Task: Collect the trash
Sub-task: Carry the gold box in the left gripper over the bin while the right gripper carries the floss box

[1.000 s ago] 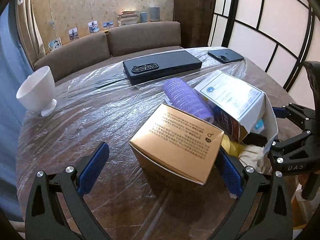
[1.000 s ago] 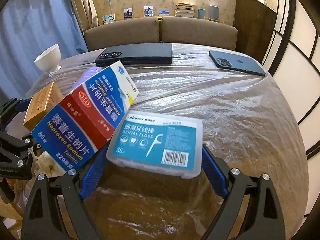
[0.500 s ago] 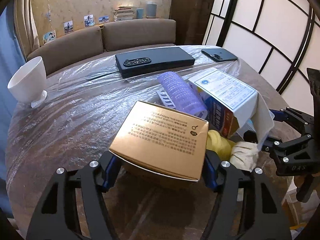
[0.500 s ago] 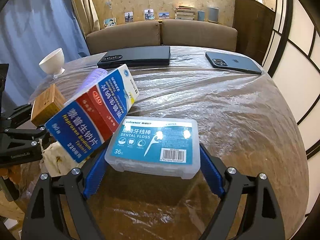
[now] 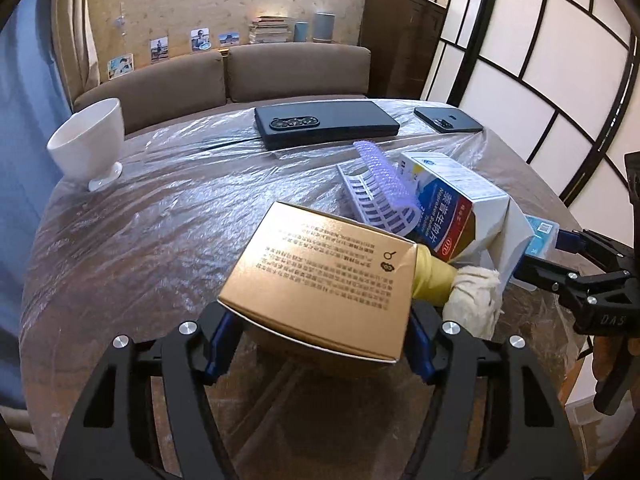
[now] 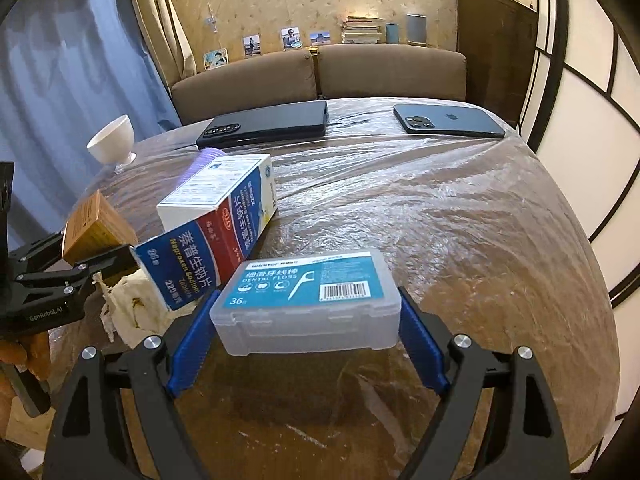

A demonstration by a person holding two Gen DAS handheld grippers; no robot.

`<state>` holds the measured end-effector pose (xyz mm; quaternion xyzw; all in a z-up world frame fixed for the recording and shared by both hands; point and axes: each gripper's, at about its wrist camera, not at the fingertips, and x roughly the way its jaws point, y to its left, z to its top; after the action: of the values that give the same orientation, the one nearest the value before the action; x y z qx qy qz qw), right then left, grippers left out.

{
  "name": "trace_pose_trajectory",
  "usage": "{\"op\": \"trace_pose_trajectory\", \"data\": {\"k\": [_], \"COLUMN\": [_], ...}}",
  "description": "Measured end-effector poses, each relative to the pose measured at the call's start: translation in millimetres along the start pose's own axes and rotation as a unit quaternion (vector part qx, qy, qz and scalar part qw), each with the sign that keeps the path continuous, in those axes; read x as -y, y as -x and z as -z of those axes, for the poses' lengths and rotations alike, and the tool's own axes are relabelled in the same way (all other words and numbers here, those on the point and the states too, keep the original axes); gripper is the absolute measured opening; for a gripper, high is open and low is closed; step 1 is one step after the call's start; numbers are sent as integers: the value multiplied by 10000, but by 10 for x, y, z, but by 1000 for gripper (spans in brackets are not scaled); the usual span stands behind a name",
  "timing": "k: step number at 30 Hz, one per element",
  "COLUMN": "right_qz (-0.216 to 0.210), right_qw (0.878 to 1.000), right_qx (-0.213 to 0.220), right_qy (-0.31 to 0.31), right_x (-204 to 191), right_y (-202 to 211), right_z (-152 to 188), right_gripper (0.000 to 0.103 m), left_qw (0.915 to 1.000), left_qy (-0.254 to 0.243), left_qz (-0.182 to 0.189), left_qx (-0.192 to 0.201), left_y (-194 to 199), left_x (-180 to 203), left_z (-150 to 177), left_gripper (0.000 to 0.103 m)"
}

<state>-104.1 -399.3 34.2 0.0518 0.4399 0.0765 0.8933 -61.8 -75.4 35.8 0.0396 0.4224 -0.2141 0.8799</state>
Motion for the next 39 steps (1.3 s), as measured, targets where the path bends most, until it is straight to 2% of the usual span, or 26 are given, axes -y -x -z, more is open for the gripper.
{"op": "trace_pose_trajectory", "data": {"k": [11, 22, 33, 39], "right_qz": [49, 272, 559, 553], "right_qw": [9997, 9981, 9956, 9958], "right_qx": [-13, -180, -124, -106], "right_qy": [257, 526, 738, 716], "right_x": [-73, -151, -233, -250], "right_y": [160, 91, 4, -23], "right_z": [188, 418, 389, 344], "right_gripper": [83, 82, 83, 81], "left_qw": [9999, 9998, 9995, 9995], "left_qy": [128, 204, 299, 317], "left_qz": [-18, 10, 50, 45], "left_qx": [-11, -5, -21, -3], "left_y": [163, 249, 286, 306], "left_x": [25, 58, 81, 83], "left_z": [172, 258, 321, 326], "left_gripper": [68, 68, 68, 68]}}
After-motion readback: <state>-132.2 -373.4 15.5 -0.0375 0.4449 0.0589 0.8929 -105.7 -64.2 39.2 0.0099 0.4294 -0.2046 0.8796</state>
